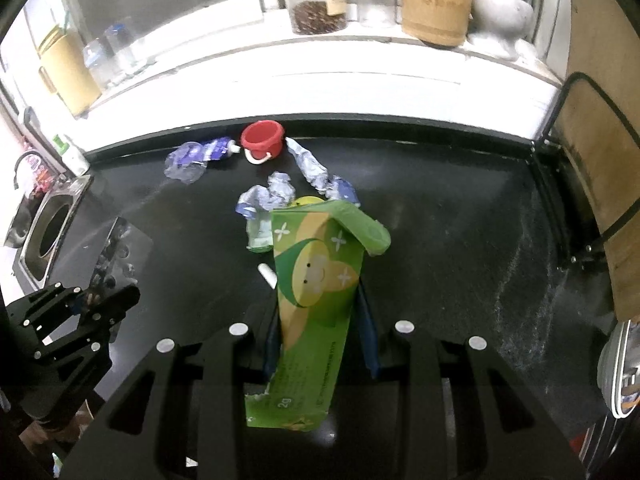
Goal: Collect trash
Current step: 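Carry blister pack and packet to the floor bin and open both tools over it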
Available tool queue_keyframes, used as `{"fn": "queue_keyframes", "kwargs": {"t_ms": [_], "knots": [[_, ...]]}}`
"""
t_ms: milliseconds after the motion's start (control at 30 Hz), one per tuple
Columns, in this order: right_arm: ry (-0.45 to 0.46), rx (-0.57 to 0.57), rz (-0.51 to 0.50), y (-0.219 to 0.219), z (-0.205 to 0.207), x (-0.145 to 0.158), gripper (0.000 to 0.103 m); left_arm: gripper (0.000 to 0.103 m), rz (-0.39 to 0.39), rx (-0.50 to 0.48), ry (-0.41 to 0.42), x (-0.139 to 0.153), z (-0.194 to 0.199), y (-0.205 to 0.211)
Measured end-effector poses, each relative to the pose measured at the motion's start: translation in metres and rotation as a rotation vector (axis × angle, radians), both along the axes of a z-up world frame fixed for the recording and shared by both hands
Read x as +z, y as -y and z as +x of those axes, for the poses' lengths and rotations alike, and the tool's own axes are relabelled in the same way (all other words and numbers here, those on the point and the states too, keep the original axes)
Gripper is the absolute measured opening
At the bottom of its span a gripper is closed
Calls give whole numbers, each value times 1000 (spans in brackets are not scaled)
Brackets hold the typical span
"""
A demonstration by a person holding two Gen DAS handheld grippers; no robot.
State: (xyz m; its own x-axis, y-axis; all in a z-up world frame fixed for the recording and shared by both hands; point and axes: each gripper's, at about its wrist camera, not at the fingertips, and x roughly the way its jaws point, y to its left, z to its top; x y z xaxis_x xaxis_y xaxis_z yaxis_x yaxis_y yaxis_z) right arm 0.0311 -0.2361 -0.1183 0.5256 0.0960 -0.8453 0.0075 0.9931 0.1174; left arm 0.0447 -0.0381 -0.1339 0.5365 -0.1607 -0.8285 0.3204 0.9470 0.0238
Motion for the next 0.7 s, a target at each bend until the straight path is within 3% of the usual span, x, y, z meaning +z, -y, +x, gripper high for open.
{"fn": "queue_keyframes", "kwargs": {"t_ms": [200, 333, 467, 700], "knots": [[26, 98, -9, -38, -3, 18, 33, 19, -3, 109, 28, 19, -15, -35], [52, 212, -18, -87, -2, 30, 33, 19, 8, 211, 50, 30, -32, -75], [60, 365, -3, -156, -5, 36, 33, 19, 21, 373, 51, 36, -62, -138], [19, 745, 57, -323, -35, 29, 33, 19, 49, 717, 5, 24, -144, -260]]}}
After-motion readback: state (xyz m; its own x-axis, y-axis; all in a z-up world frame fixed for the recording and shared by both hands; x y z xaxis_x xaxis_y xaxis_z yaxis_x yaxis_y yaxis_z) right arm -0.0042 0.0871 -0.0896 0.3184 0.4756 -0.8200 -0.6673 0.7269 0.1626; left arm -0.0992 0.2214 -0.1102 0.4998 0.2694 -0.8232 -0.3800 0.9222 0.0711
